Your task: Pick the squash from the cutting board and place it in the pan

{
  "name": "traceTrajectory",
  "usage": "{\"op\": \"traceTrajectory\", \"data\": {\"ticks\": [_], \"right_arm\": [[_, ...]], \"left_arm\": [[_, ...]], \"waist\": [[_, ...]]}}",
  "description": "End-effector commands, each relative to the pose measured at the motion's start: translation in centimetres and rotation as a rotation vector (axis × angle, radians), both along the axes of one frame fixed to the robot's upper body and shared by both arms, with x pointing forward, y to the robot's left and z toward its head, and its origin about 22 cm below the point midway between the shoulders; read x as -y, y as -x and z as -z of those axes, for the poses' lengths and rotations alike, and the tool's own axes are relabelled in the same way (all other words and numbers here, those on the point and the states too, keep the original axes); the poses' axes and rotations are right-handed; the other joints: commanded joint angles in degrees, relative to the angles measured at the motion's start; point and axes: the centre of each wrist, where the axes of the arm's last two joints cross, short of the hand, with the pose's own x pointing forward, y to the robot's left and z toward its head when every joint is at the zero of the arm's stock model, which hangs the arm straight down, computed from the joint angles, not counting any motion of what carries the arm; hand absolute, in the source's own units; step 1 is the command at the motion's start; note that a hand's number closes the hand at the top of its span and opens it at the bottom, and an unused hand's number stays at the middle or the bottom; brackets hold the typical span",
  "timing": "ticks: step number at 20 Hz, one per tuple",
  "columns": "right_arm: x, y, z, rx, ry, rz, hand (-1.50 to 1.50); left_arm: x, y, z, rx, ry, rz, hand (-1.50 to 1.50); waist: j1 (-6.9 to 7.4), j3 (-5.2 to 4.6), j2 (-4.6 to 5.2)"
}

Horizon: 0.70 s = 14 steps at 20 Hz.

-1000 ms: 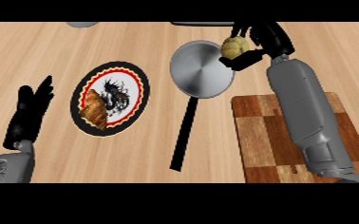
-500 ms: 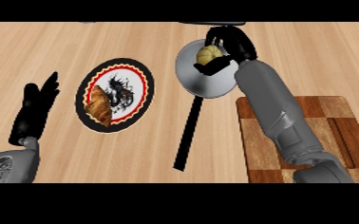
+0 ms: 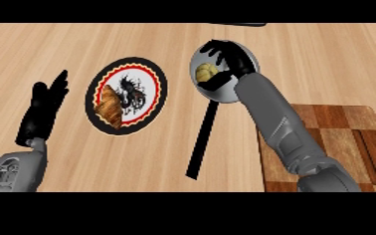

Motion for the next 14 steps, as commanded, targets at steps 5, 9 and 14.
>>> {"op": "traceTrajectory", "data": {"ticks": [5, 9, 14], "right_arm": [[-0.3, 0.9, 1.9, -0.032, -0.079, -0.013, -1.50], [-0.4, 0.5, 1.2, 0.029, -0.207, 0.043, -1.50], [-0.5, 0.0, 0.1, 0.100, -0.343, 0.074, -1.50]], "left_arm": [[1.8, -1.1, -0.5, 0.011, -0.001, 0.038, 0.00], [0.6, -0.5, -0.7, 0.004, -0.016, 0.036, 0.00], [0.4, -0.3, -0.1, -0.005, 0.003, 0.027, 0.00]], "waist": [[1.58, 0.06, 0.56], [2.61, 0.09, 0.28], [1.20, 0.04, -0.05]]}}
